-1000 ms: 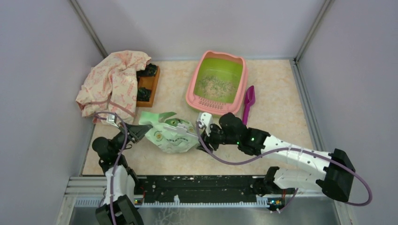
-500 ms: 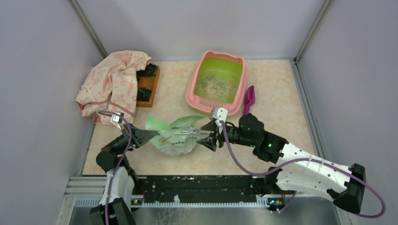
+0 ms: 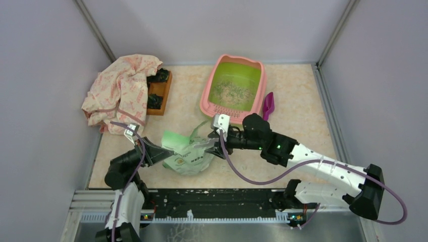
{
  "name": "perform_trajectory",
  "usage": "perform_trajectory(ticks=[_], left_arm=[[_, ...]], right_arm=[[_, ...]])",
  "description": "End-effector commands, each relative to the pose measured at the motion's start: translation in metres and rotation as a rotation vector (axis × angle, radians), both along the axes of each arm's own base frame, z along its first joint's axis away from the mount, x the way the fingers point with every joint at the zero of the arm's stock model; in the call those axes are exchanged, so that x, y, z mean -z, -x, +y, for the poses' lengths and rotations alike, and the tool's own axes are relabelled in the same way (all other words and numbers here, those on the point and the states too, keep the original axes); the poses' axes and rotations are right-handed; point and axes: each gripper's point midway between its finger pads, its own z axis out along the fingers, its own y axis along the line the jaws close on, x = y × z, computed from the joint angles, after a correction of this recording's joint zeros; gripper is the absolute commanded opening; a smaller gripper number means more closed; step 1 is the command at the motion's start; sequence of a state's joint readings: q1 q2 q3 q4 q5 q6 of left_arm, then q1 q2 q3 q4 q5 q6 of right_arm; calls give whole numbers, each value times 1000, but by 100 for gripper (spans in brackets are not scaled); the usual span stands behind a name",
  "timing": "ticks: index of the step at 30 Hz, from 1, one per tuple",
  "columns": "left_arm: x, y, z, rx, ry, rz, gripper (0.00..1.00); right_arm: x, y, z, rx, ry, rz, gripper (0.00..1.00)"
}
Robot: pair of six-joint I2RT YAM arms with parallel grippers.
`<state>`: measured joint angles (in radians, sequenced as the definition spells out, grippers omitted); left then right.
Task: Fill the litter box with clean litter
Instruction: Adjust the cat litter bag at the center of the board.
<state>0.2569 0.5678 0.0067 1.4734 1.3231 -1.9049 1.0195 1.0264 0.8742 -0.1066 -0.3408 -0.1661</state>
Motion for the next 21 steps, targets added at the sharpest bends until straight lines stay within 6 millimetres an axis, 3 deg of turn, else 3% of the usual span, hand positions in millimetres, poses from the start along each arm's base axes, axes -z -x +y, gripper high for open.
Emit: perform_trajectory(ticks=[1, 4, 7, 10, 12, 15, 18, 21], left_arm=[[62, 8, -4, -9, 46, 156, 10], [70, 6, -5, 5, 31, 178, 11], [79, 5, -6, 19, 16, 206, 12], [85, 4, -7, 27, 10, 229, 15], [85, 2, -7, 26, 12, 245, 16], [88, 0, -7, 21, 15, 268, 19], [87, -4, -6, 13, 16, 279, 22], [83, -15, -5, -11, -1, 263, 29]], right_arm=[[-29, -7, 0, 29, -52, -74, 57], [-35, -23, -8, 121, -69, 16, 60], [-36, -47, -19, 283, -83, 262, 57], [-48, -60, -34, 438, -84, 355, 57], [-58, -65, -47, 548, -104, 408, 71], [-74, -59, -58, 621, -112, 515, 87], [-75, -49, -61, 659, -67, 678, 87], [-59, -35, -60, 675, 12, 817, 85]])
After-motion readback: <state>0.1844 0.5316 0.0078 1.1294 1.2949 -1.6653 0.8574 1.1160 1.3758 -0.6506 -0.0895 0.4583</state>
